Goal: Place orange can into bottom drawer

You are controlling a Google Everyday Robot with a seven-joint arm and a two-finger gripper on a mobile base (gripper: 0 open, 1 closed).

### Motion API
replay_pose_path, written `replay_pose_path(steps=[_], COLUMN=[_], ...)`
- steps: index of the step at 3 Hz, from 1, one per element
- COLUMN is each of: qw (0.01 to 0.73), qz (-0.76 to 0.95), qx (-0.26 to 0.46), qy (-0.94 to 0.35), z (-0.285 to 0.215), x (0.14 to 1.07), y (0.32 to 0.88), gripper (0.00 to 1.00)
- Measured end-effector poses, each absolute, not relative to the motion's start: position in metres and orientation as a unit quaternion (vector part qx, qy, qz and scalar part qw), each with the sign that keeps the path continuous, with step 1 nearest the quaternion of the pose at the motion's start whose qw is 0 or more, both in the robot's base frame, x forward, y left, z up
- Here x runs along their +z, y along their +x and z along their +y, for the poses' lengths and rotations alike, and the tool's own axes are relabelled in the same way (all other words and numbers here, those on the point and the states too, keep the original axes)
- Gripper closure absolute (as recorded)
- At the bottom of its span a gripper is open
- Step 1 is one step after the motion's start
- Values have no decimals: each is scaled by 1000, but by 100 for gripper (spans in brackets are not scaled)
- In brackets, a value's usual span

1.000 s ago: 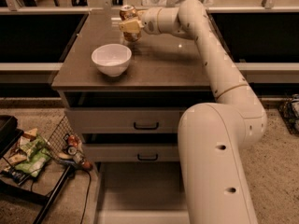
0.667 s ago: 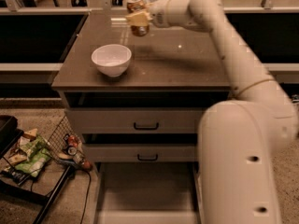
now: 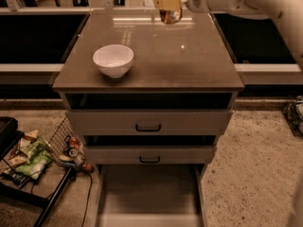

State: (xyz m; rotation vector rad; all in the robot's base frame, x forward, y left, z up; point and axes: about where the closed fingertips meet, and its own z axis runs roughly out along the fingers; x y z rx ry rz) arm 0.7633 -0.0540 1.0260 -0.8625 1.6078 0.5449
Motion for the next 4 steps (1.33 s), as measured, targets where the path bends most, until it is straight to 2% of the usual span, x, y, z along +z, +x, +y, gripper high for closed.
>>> replay_pose_path(steps=[1, 2, 3, 4], qw=[557, 521, 520, 550], qz=[705, 716, 702, 680], qx=[229, 249, 275, 265], qy=[-375, -392, -400, -407], z=[-74, -86, -88, -95], x=[1000, 934, 879, 865], y=[710, 658, 609, 563], gripper=[100, 100, 100, 100])
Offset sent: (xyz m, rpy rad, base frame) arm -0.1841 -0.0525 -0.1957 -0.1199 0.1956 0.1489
